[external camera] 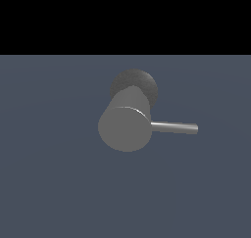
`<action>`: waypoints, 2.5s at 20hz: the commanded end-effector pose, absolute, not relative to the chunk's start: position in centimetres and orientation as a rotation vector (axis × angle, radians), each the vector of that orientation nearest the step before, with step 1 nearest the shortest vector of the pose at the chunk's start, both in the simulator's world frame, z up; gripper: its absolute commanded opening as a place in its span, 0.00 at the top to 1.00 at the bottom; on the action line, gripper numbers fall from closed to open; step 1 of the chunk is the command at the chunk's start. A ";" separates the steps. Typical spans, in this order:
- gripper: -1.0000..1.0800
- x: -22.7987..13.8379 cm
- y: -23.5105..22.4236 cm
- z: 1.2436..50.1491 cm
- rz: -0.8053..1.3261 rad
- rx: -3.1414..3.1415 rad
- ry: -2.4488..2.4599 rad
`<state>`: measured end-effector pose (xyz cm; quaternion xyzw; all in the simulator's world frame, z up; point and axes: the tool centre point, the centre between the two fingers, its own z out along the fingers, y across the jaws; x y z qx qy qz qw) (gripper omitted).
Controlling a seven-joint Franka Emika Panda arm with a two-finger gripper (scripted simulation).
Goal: Turn on the faucet by rotating a designated handle.
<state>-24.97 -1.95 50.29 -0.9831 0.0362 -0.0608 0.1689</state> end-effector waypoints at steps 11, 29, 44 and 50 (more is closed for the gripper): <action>1.00 -24.1 -3.9 54.7 -0.408 -2.279 0.067; 1.00 -22.0 -13.6 58.4 -0.630 -1.475 0.181; 1.00 -18.4 -24.4 52.4 -0.656 -0.852 0.450; 1.00 -16.5 -27.6 46.9 -0.624 -0.628 0.598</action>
